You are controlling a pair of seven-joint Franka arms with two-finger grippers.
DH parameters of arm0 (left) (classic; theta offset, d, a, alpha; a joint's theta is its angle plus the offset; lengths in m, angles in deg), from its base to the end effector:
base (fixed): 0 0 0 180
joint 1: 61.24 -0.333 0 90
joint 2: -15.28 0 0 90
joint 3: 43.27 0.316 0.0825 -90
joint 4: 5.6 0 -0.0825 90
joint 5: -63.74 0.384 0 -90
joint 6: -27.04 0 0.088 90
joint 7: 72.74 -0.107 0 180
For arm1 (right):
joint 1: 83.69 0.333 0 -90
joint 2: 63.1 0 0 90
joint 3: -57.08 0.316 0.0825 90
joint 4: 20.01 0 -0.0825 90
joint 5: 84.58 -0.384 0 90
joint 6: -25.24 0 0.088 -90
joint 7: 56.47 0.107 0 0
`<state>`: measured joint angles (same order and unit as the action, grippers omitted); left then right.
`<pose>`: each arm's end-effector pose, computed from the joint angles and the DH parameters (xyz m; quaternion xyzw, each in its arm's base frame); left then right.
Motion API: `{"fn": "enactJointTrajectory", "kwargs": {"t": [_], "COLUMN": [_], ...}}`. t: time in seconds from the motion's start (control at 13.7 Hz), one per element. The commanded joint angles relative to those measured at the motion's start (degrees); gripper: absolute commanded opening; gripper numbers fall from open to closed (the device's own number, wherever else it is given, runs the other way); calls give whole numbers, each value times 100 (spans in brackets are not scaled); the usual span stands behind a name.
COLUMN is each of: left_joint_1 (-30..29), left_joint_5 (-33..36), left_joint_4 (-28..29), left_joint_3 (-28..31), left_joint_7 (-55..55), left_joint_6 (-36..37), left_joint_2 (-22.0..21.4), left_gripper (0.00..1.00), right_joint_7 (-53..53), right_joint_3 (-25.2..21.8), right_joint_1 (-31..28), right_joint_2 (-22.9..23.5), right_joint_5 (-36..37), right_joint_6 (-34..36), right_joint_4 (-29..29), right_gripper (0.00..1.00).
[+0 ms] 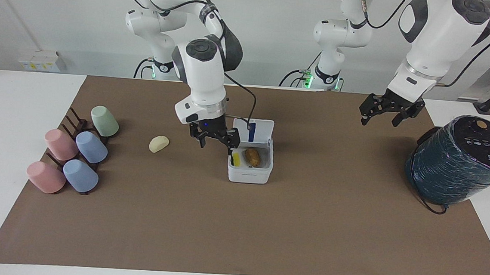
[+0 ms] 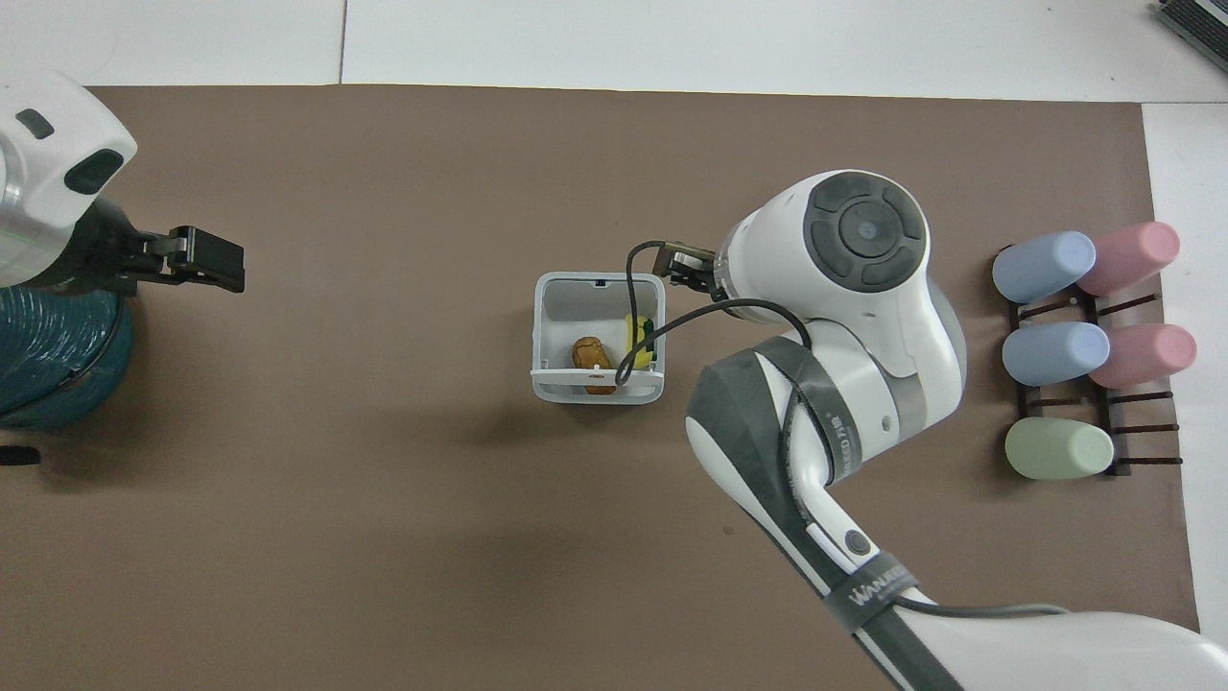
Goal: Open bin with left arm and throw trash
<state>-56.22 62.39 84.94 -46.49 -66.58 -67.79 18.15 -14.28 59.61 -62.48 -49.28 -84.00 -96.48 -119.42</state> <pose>0.5709 -0.0842 0.5993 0.9997 -0.0172 0.0107 0.0146 0.5903 0.2569 0.4518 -0.9846 0.1586 -0.0618 0.0409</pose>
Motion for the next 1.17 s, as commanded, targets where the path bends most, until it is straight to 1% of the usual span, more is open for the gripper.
{"fn": "enactJointTrajectory", "kwargs": {"t": [0.0,0.22,0.36,0.51,0.73,1.02,1.09], "left_joint_1": [8,-19,-19,-19,34,43,43], "left_joint_5": [127,127,127,127,127,127,127], "left_joint_4": [272,271,271,271,254,254,254], "left_joint_3": [23,23,23,23,23,14,14], "left_joint_7": [-63,-19,-27,-27,-19,-19,-19], "left_joint_6": [-168,-115,-124,-133,-115,-159,-159], "left_joint_2": [-243,-243,-243,-243,-234,-234,-234], "left_gripper": [100,100,100,100,100,100,100], "right_joint_7": [-473,-624,-851,-1256,-1581,-2433,-2452], "right_joint_3": [64,63,63,63,63,63,72], "right_joint_1": [-327,-705,-898,-1100,-1356,-1812,-1848], "right_joint_2": [-747,-1143,-1276,-1259,-1206,-1180,-1162], "right_joint_5": [22,22,22,22,22,22,22], "right_joint_6": [-88,-298,-788,-1202,-1835,-1907,-1933], "right_joint_4": [-1104,-2080,-2573,-2898,-3487,-3770,-3770], "right_gripper": [100,100,100,100,100,100,76]}}
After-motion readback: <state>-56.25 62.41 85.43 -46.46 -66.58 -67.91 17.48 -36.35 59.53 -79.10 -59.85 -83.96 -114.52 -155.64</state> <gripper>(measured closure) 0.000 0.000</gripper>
